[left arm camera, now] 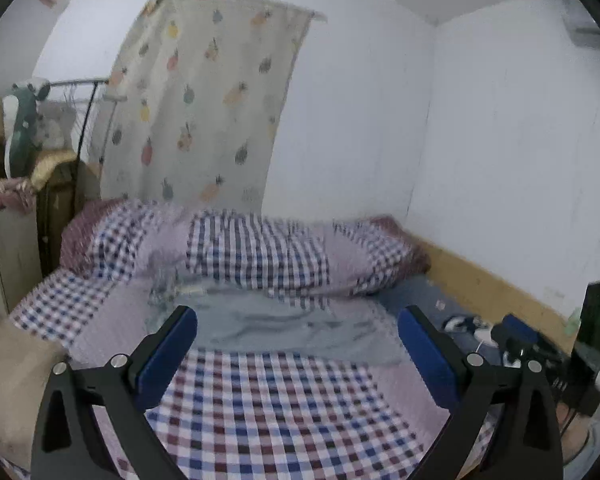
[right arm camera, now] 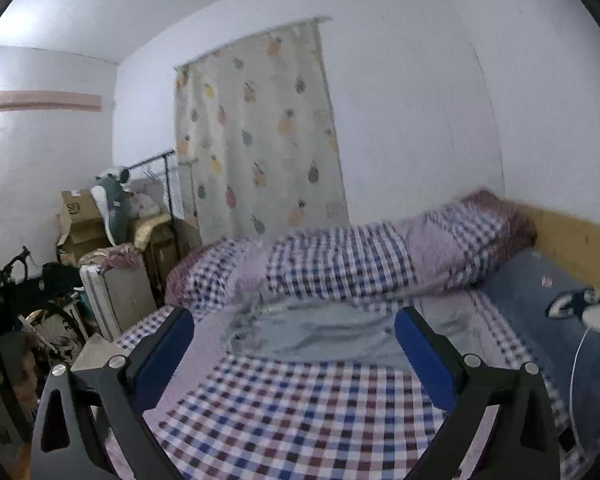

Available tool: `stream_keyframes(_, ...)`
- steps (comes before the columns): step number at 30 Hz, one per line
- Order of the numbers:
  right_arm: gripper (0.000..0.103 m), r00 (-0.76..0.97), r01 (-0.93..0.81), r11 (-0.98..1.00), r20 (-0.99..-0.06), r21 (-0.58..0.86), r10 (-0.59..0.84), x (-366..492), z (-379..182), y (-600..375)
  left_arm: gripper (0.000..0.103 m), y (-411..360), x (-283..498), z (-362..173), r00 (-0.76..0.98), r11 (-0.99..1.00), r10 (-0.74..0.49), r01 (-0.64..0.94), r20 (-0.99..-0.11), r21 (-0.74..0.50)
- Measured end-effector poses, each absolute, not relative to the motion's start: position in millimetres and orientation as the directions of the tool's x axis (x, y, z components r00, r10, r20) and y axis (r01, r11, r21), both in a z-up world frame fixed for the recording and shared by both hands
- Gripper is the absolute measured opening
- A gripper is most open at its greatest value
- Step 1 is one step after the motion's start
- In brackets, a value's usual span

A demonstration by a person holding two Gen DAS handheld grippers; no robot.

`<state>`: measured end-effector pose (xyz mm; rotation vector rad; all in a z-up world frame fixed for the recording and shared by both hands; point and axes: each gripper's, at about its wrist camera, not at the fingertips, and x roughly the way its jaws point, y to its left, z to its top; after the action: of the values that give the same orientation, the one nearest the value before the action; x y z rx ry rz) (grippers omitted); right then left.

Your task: Fold clothes

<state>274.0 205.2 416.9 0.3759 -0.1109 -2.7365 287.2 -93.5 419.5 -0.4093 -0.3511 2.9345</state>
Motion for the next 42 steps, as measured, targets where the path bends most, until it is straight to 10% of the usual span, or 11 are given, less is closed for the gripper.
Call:
stream_keyframes(22, 0.103, -0.726, 0.198, -0.965, -0.636, 0.172, -0.262, 26, 88, 226, 0.102, -6, 59, 100, -0.811, -0.996, 0.04, 0.015, -0.584, -0.088)
stream_keyframes(42, 0.103, -0.574, 0.165, -0.98, -0.796, 0.113, -0.189, -11, 8, 211, 0.102, -1, 8, 11, -0.65, -0.999, -0.01, 0.041, -0.76, -0.022)
